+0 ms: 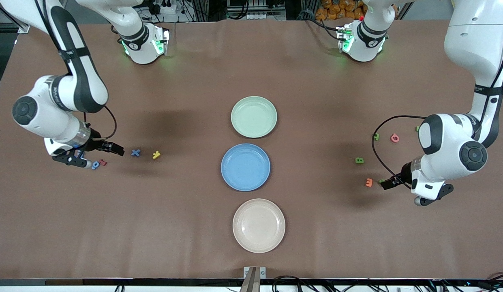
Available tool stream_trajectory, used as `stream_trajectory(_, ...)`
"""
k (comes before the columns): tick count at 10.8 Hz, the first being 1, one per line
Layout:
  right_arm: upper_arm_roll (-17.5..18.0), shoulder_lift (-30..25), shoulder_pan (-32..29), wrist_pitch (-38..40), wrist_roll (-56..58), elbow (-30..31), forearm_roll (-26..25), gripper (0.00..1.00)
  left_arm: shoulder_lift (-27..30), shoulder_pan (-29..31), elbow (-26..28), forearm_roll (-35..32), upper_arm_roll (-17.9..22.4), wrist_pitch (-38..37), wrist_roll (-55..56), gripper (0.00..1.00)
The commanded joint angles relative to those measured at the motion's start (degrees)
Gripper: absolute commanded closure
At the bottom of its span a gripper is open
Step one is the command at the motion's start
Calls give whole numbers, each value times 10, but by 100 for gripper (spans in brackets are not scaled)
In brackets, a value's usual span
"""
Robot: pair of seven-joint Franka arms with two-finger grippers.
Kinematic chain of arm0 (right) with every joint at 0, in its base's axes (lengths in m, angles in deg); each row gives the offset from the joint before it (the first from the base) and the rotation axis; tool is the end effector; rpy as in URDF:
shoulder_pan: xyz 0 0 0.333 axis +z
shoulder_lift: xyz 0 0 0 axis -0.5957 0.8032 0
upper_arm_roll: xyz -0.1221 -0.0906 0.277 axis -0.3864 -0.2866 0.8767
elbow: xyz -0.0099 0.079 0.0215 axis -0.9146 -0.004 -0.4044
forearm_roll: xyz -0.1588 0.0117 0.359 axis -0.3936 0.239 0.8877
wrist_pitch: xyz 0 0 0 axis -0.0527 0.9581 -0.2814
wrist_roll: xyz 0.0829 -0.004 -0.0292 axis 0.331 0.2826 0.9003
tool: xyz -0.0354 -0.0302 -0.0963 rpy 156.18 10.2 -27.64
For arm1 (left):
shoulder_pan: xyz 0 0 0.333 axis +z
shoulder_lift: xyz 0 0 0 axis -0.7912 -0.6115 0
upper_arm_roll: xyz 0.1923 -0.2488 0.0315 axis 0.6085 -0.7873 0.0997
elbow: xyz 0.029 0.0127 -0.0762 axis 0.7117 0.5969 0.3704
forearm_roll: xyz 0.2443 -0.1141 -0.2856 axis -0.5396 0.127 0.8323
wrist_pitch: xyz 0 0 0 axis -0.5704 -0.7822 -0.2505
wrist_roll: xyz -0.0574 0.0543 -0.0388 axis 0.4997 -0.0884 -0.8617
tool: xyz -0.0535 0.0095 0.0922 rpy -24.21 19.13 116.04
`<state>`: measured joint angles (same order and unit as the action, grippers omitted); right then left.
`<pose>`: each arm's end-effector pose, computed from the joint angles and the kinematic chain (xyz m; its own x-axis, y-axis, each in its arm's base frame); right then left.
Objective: Sort letters by color into matching plates
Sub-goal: 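Grasp the green letter with the left gripper while the right gripper grasps the blue x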
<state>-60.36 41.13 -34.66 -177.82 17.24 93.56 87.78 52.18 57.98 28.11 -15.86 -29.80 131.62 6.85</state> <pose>0.5585 -0.0103 0.2942 0.9676 -0.2504 -0.0326 -0.2521 -0.9654 -0.0670 0.6694 -0.0169 0.2662 0.9023 0.4275 -0.0548 0.4299 -0.9019 0.0423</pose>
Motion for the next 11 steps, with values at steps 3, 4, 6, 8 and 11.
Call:
stream_trajectory(3, 1, 39, 13, -90, -7, 39, 10, 0, -31, 0, -16, 1, 1, -7, 13, 14)
stream_trajectory(4, 1, 46, 13, -99, -7, 39, 10, 0, -38, -2, -17, 2, 1, -6, 14, 17)
stream_trajectory(6, 1, 68, 13, -130, -7, 45, 10, 0, -45, 0, -18, 1, 1, -5, 12, 20)
stream_trajectory(8, 1, 77, 14, -163, -7, 66, 9, 0, -61, 0, -25, 1, 1, -2, 10, 21)
stream_trajectory(11, 5, 82, 18, -187, -7, 81, 10, 0, -72, 0, -31, 0, 1, 6, 5, 27)
